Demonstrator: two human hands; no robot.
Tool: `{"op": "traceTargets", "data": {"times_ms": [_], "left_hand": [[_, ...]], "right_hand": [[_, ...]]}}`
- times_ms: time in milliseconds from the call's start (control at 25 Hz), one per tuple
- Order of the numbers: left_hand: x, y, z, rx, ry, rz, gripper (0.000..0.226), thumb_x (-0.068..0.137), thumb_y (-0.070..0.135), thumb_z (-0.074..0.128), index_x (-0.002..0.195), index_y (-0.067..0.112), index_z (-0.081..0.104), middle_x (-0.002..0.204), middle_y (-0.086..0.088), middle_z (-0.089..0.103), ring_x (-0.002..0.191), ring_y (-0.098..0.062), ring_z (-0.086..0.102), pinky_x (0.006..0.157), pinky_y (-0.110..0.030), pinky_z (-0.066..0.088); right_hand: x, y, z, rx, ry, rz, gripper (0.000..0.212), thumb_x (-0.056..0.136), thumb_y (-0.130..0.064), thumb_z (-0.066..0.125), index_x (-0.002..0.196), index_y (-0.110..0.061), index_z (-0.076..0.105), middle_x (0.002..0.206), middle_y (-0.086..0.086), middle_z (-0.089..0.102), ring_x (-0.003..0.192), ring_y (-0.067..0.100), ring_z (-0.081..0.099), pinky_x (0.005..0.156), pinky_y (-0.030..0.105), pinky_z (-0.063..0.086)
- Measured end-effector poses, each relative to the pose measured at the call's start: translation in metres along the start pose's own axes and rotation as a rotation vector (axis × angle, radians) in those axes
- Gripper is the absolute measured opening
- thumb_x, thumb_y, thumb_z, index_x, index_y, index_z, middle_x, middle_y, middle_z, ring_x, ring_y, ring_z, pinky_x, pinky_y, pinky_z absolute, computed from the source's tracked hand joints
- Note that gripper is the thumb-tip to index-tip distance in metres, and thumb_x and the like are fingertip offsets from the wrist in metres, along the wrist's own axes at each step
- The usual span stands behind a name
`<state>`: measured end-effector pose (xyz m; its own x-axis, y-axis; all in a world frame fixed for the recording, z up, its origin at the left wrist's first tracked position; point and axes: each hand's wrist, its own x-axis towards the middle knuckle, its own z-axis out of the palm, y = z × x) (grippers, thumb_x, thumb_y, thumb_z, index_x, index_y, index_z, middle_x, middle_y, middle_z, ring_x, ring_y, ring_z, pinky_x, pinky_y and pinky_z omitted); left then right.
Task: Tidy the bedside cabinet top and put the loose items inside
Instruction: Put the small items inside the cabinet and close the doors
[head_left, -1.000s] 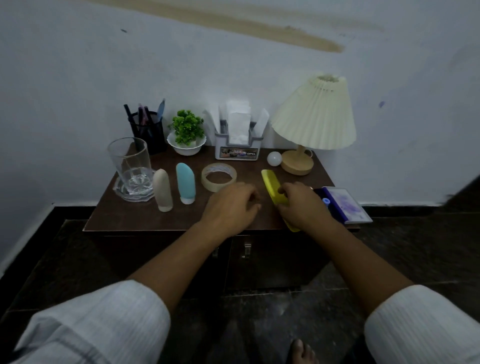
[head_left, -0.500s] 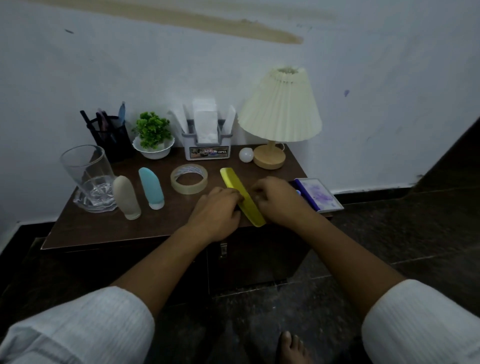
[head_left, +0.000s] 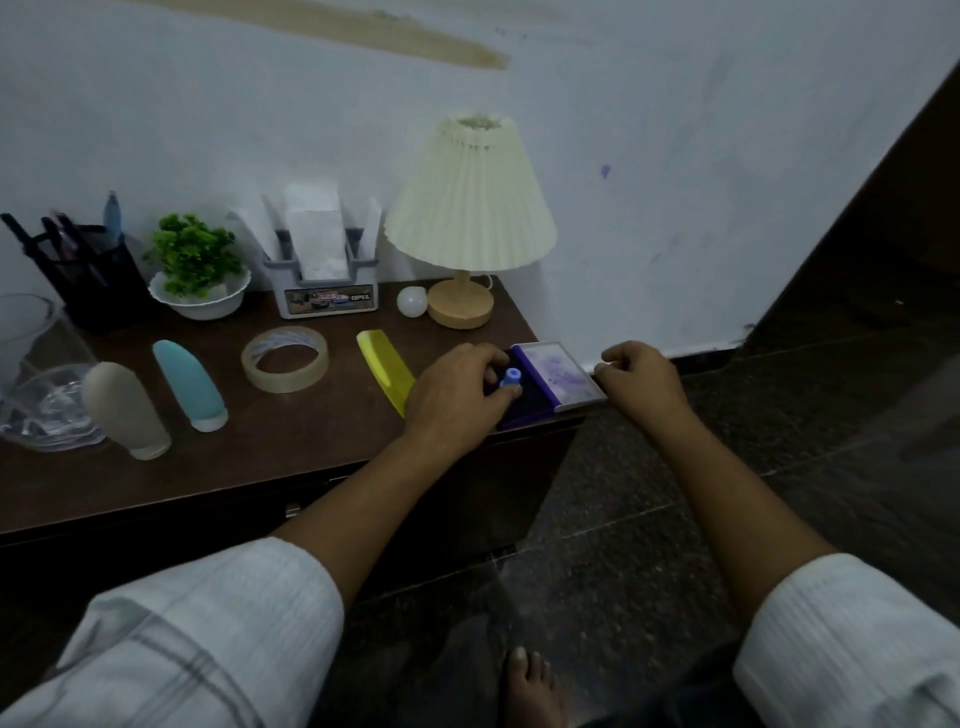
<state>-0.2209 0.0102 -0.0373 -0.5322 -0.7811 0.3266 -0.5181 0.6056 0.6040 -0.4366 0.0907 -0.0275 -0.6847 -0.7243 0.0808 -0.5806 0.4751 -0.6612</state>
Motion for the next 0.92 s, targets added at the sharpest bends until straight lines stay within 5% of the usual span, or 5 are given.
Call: {"op": "traceTargets", "data": {"times_ms": [240,400,560,720,920], "left_hand": [[0.012,0.002,0.021,0.014,0.014,-0.072,0.019,0.088,0.038,0.071,0.104,0.027,0.071,0.092,0.010,0.062,0.085,-0.008,0.058,0.067,-0.025,0.038],[0.014,0.000,0.016,-0.045,0.012,-0.085,0.014,0.089,0.037,0.070,0.100,0.028,0.071,0.089,0.012,0.063,0.084,-0.007,0.059,0.068,-0.028,0.049],[0.015,-0.016,-0.005,-0.059,0.076,-0.146,0.010,0.087,0.037,0.072,0.092,0.029,0.069,0.084,0.012,0.064,0.080,-0.006,0.060,0.063,-0.028,0.048],[0.009,-0.032,-0.020,0.017,0.052,-0.221,0.008,0.086,0.036,0.071,0.088,0.030,0.067,0.080,0.012,0.064,0.077,-0.006,0.060,0.058,-0.028,0.043],[0.003,-0.041,-0.022,0.102,-0.025,-0.232,0.011,0.084,0.039,0.071,0.090,0.030,0.069,0.083,0.012,0.066,0.080,-0.010,0.062,0.063,-0.030,0.044]], "right_hand": [[0.008,0.020,0.011,0.172,-0.166,0.111,0.038,0.076,-0.040,0.060,0.092,-0.007,0.072,0.081,0.011,0.070,0.082,0.031,0.068,0.069,0.037,0.050],[0.009,0.014,0.011,0.200,-0.154,0.108,0.020,0.088,-0.030,0.065,0.088,-0.011,0.070,0.081,0.008,0.068,0.085,0.033,0.069,0.066,0.034,0.047],[-0.005,-0.017,-0.002,0.258,-0.018,-0.091,0.026,0.097,-0.032,0.060,0.088,-0.010,0.071,0.078,0.005,0.068,0.075,0.019,0.064,0.062,0.028,0.047],[-0.028,-0.044,0.000,0.202,-0.097,-0.270,0.025,0.100,-0.034,0.057,0.086,-0.017,0.068,0.076,0.000,0.067,0.070,0.013,0.063,0.058,0.024,0.045],[-0.039,-0.050,0.030,-0.160,-0.246,-0.447,0.023,0.093,-0.044,0.064,0.101,-0.024,0.072,0.105,0.000,0.063,0.099,0.015,0.059,0.072,0.028,0.046]]}}
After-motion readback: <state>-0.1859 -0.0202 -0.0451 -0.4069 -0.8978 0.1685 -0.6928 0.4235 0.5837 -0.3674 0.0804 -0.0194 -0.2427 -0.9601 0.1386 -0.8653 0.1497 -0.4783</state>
